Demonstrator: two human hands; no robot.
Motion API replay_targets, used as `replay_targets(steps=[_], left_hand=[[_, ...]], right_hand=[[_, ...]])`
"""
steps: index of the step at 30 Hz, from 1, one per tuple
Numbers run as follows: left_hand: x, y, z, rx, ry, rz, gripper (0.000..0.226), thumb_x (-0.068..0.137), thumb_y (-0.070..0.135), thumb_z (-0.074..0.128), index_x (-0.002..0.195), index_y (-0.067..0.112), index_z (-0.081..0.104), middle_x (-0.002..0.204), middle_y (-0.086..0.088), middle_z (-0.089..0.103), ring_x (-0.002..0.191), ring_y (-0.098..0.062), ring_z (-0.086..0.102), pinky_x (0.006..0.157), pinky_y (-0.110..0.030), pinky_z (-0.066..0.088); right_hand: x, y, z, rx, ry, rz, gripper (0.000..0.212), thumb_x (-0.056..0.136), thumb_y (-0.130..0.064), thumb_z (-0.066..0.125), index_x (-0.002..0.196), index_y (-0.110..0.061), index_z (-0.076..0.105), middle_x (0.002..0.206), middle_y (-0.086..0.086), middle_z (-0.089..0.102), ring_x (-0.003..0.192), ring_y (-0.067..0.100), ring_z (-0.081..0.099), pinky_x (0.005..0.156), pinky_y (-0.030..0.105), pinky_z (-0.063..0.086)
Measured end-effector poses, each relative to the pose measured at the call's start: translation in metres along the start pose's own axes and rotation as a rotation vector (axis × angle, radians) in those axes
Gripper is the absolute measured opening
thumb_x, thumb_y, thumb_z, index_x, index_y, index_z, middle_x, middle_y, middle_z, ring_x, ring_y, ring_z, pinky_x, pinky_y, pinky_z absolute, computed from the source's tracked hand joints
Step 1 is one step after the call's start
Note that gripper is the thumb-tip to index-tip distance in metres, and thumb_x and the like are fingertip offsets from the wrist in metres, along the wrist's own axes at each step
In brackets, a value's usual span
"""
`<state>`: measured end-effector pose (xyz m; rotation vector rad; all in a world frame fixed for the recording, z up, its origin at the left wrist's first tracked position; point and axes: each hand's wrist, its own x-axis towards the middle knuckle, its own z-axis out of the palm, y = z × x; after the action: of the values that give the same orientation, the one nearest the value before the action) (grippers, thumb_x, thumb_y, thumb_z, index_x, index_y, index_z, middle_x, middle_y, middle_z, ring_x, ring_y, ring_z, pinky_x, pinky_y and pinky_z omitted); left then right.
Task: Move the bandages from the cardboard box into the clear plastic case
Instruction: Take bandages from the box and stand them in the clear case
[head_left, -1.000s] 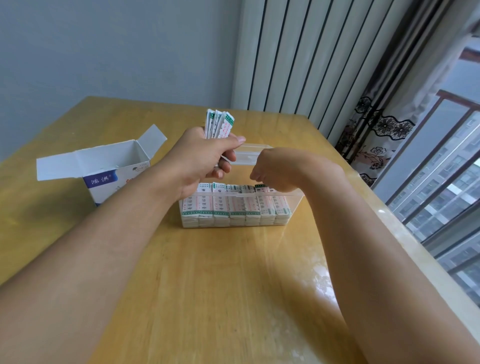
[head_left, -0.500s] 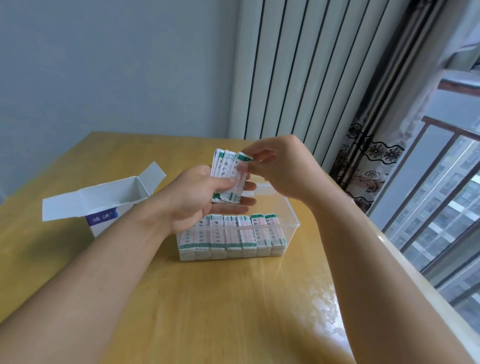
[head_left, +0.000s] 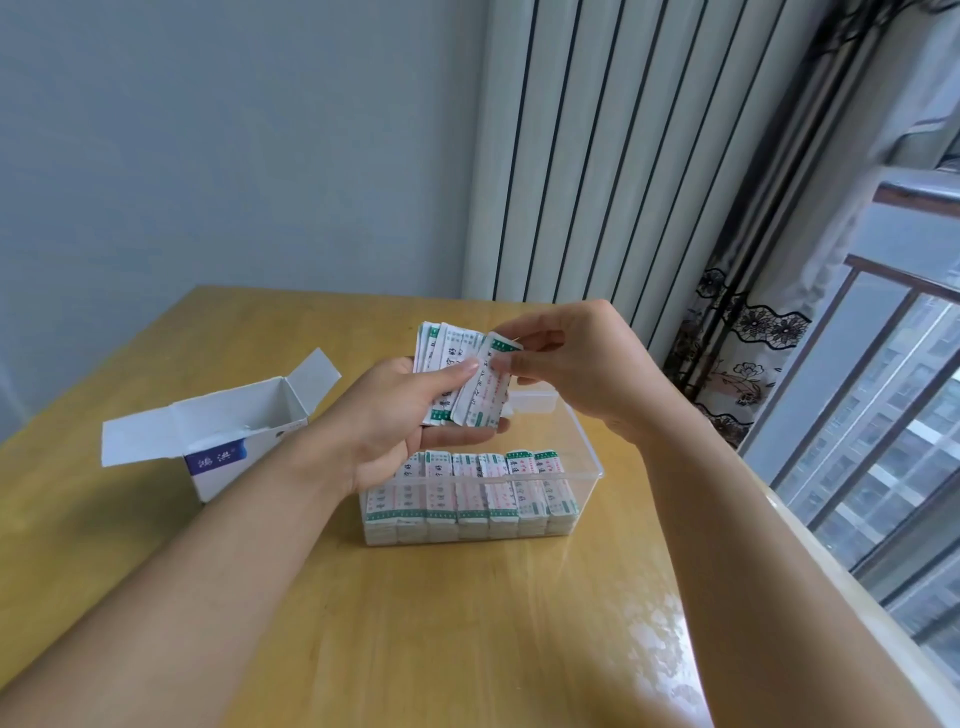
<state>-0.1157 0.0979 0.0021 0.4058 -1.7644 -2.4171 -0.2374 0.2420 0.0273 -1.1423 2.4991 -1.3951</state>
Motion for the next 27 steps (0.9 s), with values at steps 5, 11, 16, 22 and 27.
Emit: replay_targets(steps=[5, 11, 16, 22, 27], left_hand=[[0.0001, -0.0005, -0.0004, 0.034, -0.004, -0.002, 0.028, 0.098, 0.021, 0.062, 0.12, 0.005, 0.064, 0.104, -0.018, 0.077, 0.093, -0.037, 0.076, 0.073, -0.035, 0.064], [0.0028, -0.0002, -0.0022, -0.024, 0.033, -0.015, 0.031, 0.104, 0.026, 0.054, 0.12, 0.001, 0.062, 0.105, -0.021, 0.076, 0.094, -0.039, 0.075, 0.074, -0.038, 0.064], [0.0038, -0.0012, -0.001, 0.036, 0.075, -0.001, 0.029, 0.104, 0.028, 0.054, 0.117, 0.004, 0.064, 0.096, -0.016, 0.078, 0.076, -0.025, 0.075, 0.056, -0.026, 0.059], [0.0055, -0.0015, -0.0004, -0.009, 0.103, -0.023, 0.027, 0.101, 0.023, 0.06, 0.113, -0.001, 0.065, 0.102, -0.021, 0.075, 0.08, -0.026, 0.075, 0.06, -0.028, 0.062], [0.0058, -0.0018, -0.0009, -0.089, 0.108, -0.034, 0.03, 0.099, 0.013, 0.063, 0.122, -0.004, 0.058, 0.107, -0.022, 0.074, 0.093, -0.034, 0.076, 0.067, -0.032, 0.064]], right_hand=[[-0.0025, -0.0023, 0.0015, 0.04, -0.036, 0.016, 0.01, 0.084, -0.017, 0.082, 0.092, -0.023, 0.08, 0.081, -0.006, 0.079, 0.077, 0.011, 0.074, 0.075, 0.031, 0.063], [-0.0017, -0.0025, -0.0021, 0.208, -0.027, 0.101, 0.012, 0.084, -0.013, 0.081, 0.088, -0.006, 0.072, 0.083, 0.003, 0.079, 0.084, 0.02, 0.075, 0.079, 0.033, 0.061], [-0.0046, -0.0078, 0.0003, 0.291, -0.062, 0.071, 0.029, 0.086, -0.004, 0.076, 0.113, -0.012, 0.07, 0.084, 0.008, 0.077, 0.084, 0.019, 0.077, 0.08, 0.032, 0.061], [-0.006, -0.0089, 0.0008, 0.241, -0.09, 0.063, 0.018, 0.09, -0.002, 0.072, 0.106, -0.01, 0.071, 0.089, 0.009, 0.076, 0.085, 0.019, 0.077, 0.082, 0.036, 0.063], [-0.0064, -0.0088, 0.0017, 0.063, -0.104, 0.024, 0.013, 0.091, -0.006, 0.072, 0.101, -0.015, 0.073, 0.087, 0.002, 0.075, 0.083, 0.017, 0.077, 0.077, 0.043, 0.063]])
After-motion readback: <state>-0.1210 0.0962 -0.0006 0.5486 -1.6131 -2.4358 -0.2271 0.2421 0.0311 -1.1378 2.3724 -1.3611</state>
